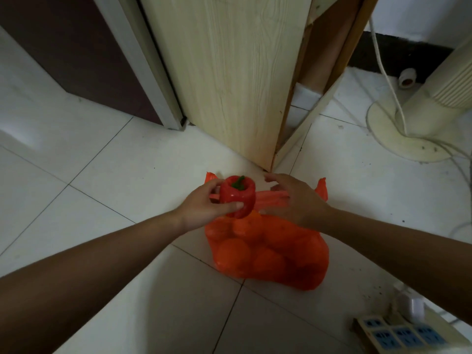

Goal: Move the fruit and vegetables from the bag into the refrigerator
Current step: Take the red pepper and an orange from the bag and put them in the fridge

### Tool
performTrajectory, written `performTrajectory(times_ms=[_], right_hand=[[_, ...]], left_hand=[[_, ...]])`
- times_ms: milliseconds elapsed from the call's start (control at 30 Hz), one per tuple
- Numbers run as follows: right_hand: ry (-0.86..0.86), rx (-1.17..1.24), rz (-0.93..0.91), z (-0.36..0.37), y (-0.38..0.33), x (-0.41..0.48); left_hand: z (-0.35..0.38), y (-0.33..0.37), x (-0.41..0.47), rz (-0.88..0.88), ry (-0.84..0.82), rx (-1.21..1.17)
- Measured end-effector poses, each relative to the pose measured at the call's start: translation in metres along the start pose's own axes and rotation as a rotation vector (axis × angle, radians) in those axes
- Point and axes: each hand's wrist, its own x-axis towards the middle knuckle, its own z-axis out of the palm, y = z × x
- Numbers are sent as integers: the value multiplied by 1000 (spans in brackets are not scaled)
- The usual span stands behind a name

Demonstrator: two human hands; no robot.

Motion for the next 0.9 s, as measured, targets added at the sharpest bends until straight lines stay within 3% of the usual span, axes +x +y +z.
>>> performTrajectory(times_ms=[100, 233, 367, 633, 900], right_hand=[[-71, -172, 34, 2, 14, -12], [-290, -429, -6, 10, 33, -37], [-457, -569, -45, 18, 47, -52], [-462, -608, -42, 36, 55, -50], [-395, -593, 29, 54, 45, -46]], left_hand=[[-10, -15, -19, -25, -74, 53], [-5, -36, -40, -110, -207, 120], [16, -43, -50, -182, -228, 16], [27, -45, -32, -111, -79, 90], [25, -50, -27, -88, -72, 67]])
